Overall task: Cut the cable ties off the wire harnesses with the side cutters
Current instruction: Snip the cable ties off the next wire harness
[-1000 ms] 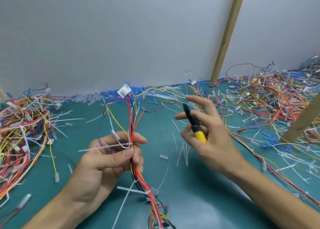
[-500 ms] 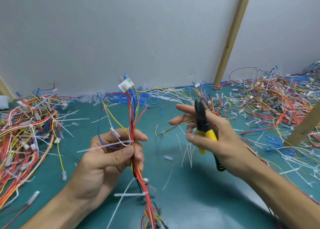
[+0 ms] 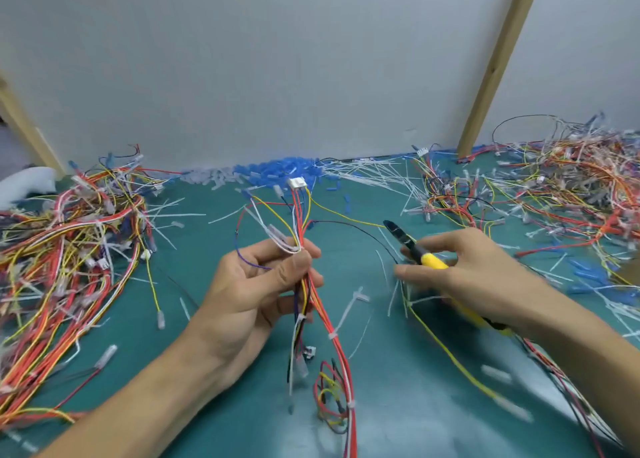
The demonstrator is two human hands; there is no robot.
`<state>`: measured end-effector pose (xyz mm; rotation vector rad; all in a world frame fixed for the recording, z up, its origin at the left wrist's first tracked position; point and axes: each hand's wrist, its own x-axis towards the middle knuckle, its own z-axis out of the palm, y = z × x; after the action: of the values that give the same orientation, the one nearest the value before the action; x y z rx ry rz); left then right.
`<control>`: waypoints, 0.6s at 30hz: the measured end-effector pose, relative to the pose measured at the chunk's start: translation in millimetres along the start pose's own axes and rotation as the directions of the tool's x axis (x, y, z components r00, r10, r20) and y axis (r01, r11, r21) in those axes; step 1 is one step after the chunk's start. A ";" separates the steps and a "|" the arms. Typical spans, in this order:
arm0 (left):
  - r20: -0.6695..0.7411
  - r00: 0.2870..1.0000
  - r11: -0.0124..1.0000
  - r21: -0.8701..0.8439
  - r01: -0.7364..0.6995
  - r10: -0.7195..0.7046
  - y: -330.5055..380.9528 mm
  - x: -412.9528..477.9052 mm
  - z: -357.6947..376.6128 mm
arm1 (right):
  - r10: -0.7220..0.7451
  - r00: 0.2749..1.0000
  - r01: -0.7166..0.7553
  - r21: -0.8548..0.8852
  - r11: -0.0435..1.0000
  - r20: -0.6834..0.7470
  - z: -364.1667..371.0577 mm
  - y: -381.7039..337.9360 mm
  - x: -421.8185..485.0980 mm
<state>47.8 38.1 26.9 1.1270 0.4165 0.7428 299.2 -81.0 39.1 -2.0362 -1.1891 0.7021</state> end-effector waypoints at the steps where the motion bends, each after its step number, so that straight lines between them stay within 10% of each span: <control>1: -0.007 1.000 1.000 0.008 0.005 -0.005 -0.3 0.1 0.1 | -0.004 1.000 0.003 -0.039 0.999 -0.025 1.0 0.3 -2.3; 8: -0.052 0.996 0.992 0.102 0.081 -0.076 -1.4 0.8 -1.1 | -0.236 0.954 0.299 0.574 0.762 -0.184 3.1 -18.2 -9.8; 13: 0.044 0.995 0.988 0.132 0.082 -0.088 0.1 -0.3 2.9 | -0.182 0.981 0.196 0.295 0.935 -0.074 3.6 -18.8 -17.8; 18: 0.146 0.983 0.989 0.112 0.092 -0.108 -4.3 -3.1 10.1 | -0.335 0.932 0.359 0.462 0.811 -0.137 26.8 -26.7 -27.7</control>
<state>53.5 28.3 26.7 1.2428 0.3840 0.5479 253.4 -88.5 45.8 -1.3674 -1.1744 0.6768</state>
